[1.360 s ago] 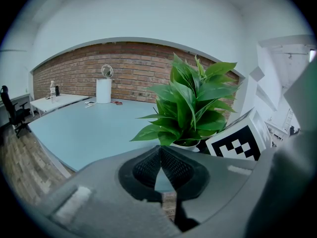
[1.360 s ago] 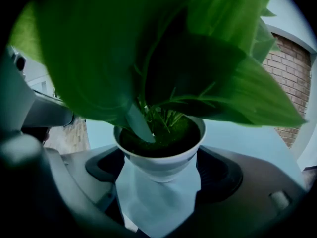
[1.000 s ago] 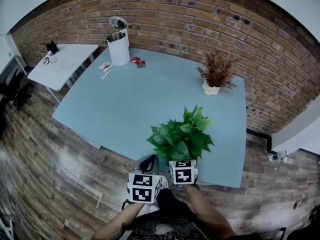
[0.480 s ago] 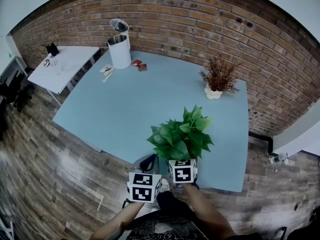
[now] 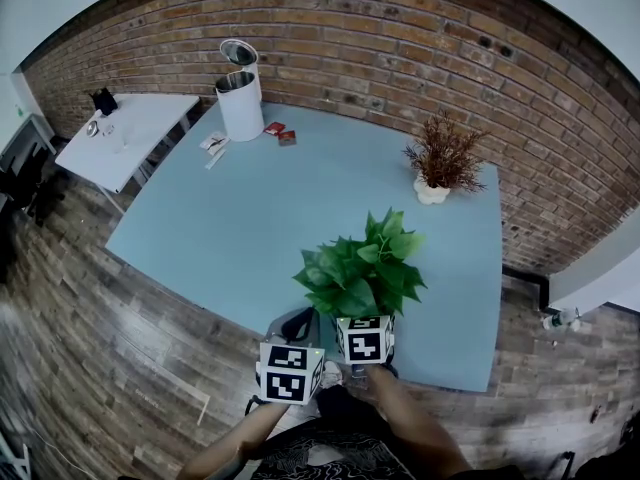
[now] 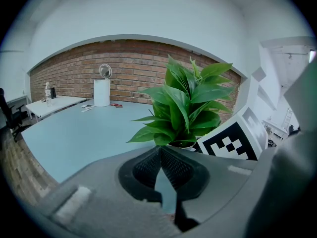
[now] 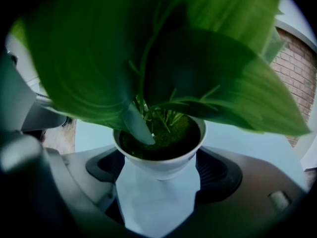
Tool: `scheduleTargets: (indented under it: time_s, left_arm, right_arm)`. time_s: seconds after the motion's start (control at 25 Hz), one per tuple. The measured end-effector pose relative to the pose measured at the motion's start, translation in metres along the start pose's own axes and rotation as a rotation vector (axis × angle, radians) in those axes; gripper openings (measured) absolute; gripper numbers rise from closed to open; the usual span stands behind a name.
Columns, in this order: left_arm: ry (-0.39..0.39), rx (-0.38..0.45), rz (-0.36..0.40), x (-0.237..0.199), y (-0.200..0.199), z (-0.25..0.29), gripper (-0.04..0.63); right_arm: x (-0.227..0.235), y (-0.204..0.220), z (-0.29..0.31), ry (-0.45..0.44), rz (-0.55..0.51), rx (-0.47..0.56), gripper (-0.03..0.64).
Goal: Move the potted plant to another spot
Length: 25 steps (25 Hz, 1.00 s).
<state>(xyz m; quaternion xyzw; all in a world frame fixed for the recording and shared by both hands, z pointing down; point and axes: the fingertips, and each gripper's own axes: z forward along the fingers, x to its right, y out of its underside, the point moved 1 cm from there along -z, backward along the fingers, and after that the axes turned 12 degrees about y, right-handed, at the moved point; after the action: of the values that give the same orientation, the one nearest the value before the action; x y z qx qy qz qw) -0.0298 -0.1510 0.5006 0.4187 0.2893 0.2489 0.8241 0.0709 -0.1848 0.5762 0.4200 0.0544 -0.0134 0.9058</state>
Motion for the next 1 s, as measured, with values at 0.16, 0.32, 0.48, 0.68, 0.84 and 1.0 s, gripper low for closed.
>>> scheduleTargets:
  time_s: [0.16, 0.32, 0.48, 0.68, 0.84, 1.0]
  left_arm:
    - [-0.001, -0.003, 0.005, -0.008, -0.006, 0.003, -0.002]
    - [-0.008, -0.004, 0.000, -0.016, -0.011, 0.008, -0.002]
    - [-0.016, -0.003, -0.010, -0.024, -0.014, 0.013, -0.002]
    - [-0.023, -0.006, -0.015, -0.033, -0.022, 0.021, -0.002]
    - [-0.029, -0.014, -0.028, -0.038, -0.023, 0.028, -0.002]
    - [-0.037, -0.019, -0.037, -0.042, -0.026, 0.035, -0.002]
  right_arm:
    - [-0.003, -0.008, 0.008, -0.002, -0.004, -0.003, 0.448]
    - [-0.009, -0.013, 0.018, -0.023, -0.008, -0.005, 0.448]
    - [-0.007, -0.021, 0.026, -0.013, -0.023, -0.002, 0.448]
    - [-0.016, -0.028, 0.040, -0.056, -0.024, -0.009, 0.448]
    - [-0.012, -0.039, 0.047, -0.045, -0.045, 0.000, 0.448]
    - [-0.018, -0.044, 0.058, -0.085, -0.053, -0.002, 0.447]
